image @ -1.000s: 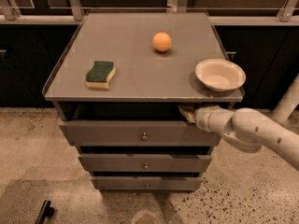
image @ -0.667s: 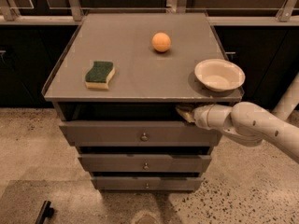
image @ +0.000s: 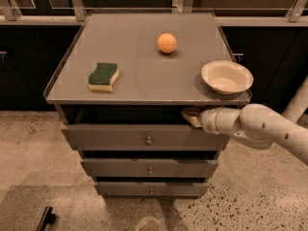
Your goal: Open top drawer
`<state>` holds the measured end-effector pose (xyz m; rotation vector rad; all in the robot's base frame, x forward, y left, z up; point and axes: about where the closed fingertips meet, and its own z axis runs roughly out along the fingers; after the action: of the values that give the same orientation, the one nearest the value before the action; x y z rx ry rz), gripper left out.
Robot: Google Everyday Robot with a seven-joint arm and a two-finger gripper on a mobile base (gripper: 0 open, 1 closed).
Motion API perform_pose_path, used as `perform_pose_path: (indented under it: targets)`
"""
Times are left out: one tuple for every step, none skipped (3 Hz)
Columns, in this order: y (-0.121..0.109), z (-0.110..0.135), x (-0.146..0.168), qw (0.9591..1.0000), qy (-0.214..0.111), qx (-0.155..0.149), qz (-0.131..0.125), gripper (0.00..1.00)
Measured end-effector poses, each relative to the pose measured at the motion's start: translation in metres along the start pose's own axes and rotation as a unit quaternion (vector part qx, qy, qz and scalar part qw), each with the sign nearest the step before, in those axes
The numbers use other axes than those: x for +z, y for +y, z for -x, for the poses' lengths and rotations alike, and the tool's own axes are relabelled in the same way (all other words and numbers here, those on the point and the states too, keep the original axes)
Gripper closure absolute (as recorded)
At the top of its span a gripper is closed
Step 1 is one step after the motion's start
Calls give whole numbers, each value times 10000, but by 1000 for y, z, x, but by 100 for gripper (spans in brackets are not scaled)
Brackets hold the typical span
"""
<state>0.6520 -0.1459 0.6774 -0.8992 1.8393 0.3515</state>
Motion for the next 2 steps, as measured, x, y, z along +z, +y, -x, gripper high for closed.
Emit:
perform_pose_path:
  targets:
    - [26,-12,-11,9990,135,149,408,100]
    - [25,-7,-13,9990,135,151,407,100]
